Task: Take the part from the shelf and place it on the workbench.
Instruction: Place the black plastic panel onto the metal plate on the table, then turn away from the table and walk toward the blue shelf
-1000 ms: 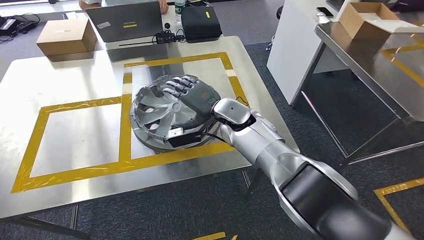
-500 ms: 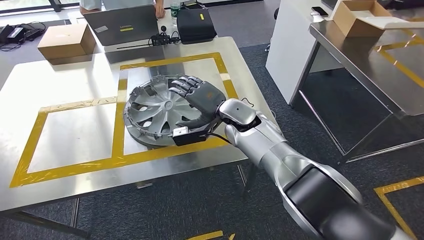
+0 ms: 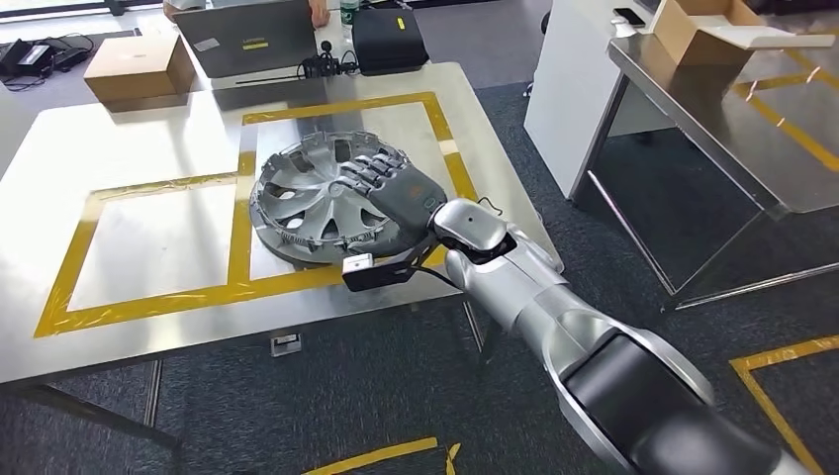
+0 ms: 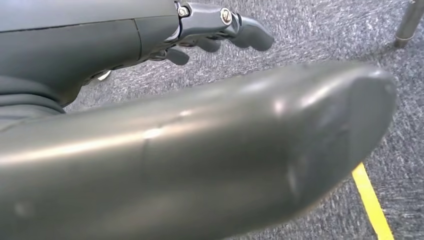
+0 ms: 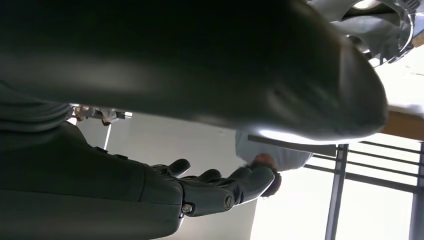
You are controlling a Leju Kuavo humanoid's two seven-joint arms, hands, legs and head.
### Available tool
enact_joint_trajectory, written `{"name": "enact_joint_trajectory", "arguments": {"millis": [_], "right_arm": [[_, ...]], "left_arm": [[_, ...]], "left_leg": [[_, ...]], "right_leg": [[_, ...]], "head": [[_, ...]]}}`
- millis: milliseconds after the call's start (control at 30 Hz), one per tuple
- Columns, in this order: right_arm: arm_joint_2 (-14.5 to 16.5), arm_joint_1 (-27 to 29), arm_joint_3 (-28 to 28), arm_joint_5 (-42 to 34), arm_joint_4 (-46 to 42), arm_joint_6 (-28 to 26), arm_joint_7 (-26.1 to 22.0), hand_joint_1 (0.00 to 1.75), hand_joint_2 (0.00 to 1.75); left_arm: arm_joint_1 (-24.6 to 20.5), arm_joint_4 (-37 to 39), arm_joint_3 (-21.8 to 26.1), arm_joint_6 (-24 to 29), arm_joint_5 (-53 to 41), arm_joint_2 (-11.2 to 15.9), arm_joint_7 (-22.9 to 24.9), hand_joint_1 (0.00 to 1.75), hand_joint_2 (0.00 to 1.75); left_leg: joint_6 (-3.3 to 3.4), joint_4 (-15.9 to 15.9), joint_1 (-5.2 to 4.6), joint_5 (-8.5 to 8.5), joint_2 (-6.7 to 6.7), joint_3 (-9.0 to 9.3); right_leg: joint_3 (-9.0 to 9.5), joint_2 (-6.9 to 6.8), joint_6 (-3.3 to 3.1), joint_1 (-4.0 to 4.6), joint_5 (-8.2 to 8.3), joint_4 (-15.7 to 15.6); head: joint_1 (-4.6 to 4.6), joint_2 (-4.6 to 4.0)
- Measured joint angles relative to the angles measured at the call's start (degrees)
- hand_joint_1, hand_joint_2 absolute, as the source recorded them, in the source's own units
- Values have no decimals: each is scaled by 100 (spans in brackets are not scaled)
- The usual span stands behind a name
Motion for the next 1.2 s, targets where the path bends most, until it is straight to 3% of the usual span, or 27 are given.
{"name": "enact_joint_trajectory", "arguments": {"millis": [67,167,200,233,267,333,400,433,500,533,567,667,700,733,767,833,900,933,1000,1033,1067,1100,1167,1200], "right_arm": [[-24,-2,-14,22,0,-4,11,0,0],[-57,20,-25,1,0,-3,15,0,0],[-68,38,-27,-10,0,-3,13,0,0],[-78,56,-30,-19,0,-4,9,0,0],[-85,69,-36,-24,0,-6,4,0,0],[-94,75,-47,-26,-9,-13,-1,0,0],[-95,75,-54,-26,-35,-26,-2,0,0],[-97,77,-56,-25,-47,-31,-2,0,0],[-103,83,-59,-23,-52,-39,-2,0,0],[-104,86,-60,-23,-52,-41,-4,0,0],[-103,88,-60,-22,-52,-43,-5,0,0],[-99,95,-60,-22,-52,-39,-11,0,0],[-99,101,-60,-22,-52,-37,-14,0,0],[-99,108,-60,-22,-52,-36,-15,0,0],[-99,116,-60,-24,-52,-35,-16,0,0],[-99,124,-61,-27,-53,-36,-24,0,0],[-103,124,-69,-36,-54,-38,-34,0,0],[-105,124,-74,-45,-55,-40,-41,0,0],[-110,137,-80,-60,-54,-40,-63,0,0],[-115,148,-83,-67,-54,-36,-76,0,0],[-119,160,-86,-71,-53,-28,-85,0,0],[-124,171,-93,-75,-52,-17,-90,0,0],[-126,194,-111,-89,-49,21,-96,0,0],[-126,216,-121,-101,-45,37,-99,0,0]], "left_arm": [[-9,1,-2,-29,0,-7,0,0,0],[-18,1,-11,-145,0,-8,10,0,0],[-17,1,-17,-184,0,-7,16,0,0],[-17,1,-25,-205,0,-7,24,0,0],[-17,1,-33,-217,0,-7,30,0,0],[-17,1,-46,-222,0,-8,43,0,0],[-16,1,-52,-226,0,-8,50,0,0],[-16,1,-54,-232,0,-9,54,0,0],[-11,2,-54,-258,0,-8,65,0,0],[-7,3,-54,-272,1,-7,73,0,0],[-3,3,-54,-284,1,-4,81,0,0],[-2,3,-54,-323,7,3,92,0,0],[-3,3,-54,-335,9,7,93,0,0],[-3,3,-54,-339,10,10,92,0,0],[-4,2,-54,-343,11,13,93,0,0],[-10,1,-55,-344,10,18,93,0,0],[-20,-2,-62,-346,6,19,95,0,0],[-23,-2,-69,-349,3,19,99,0,0],[-17,-1,-82,-353,1,19,111,0,0],[-14,-1,-84,-354,1,19,116,0,0],[-11,-2,-85,-354,2,19,122,0,0],[-10,-3,-85,-353,2,20,127,0,0],[-1,-5,-85,-349,9,22,134,0,0],[8,-6,-85,-348,13,24,134,0,0]], "left_leg": [[90,-43,30,115,22,-75],[149,-53,38,289,52,-284],[148,-49,38,350,57,-366],[141,-43,39,410,60,-447],[130,-34,39,467,62,-526],[90,-3,38,566,61,-662],[22,16,30,657,60,-733],[-17,8,29,707,60,-745],[-97,-29,38,796,55,-759],[-130,-3,45,747,49,-793],[-157,115,49,586,43,-854],[-215,1080,59,-235,36,-1126],[-228,1411,59,-366,36,-1168],[-234,1599,59,-355,36,-1139],[-232,1600,60,-239,37,-1017],[-208,1065,60,-20,36,-512],[-158,318,40,-116,22,28],[-123,96,28,-197,13,161],[-27,6,13,-179,10,150],[25,0,15,-127,23,119],[76,-11,19,-64,36,72],[116,-20,27,10,49,8],[151,-14,24,159,56,-168],[154,-7,23,233,57,-266]], "right_leg": [[-98,2,76,-9,-237,211],[-426,-3,175,-45,-967,1233],[-475,-3,196,-55,-1059,1512],[-436,-4,208,-63,-1026,1618],[-290,-4,210,-70,-893,1511],[256,-5,185,-76,-680,816],[698,3,101,-48,-707,156],[779,8,52,-27,-749,3],[737,3,-50,-18,-675,-57],[695,-5,-96,-25,-611,-68],[638,-14,-140,-38,-537,-86],[389,-23,-201,-40,-322,-95],[298,-23,-201,-37,-253,-93],[205,-24,-194,-36,-183,-89],[114,-24,-181,-36,-113,-84],[-36,-23,-143,-38,10,-67],[-117,-27,-83,-25,109,-44],[-133,-30,-46,-17,158,-44],[-147,-35,32,-23,249,-68],[-169,-32,69,-34,220,-49],[-216,-30,104,-47,82,48],[-293,-28,135,-56,-160,257],[-491,-27,186,-60,-754,974],[-557,-27,199,-61,-919,1331]], "head": [[14,0],[32,0],[32,0],[32,0],[32,0],[32,0],[29,0],[33,0],[46,0],[41,0],[30,0],[1,0],[-1,0],[-2,0],[-1,0],[-1,0],[4,0],[4,0],[4,0],[4,0],[10,0],[16,0],[25,0],[26,0]]}}
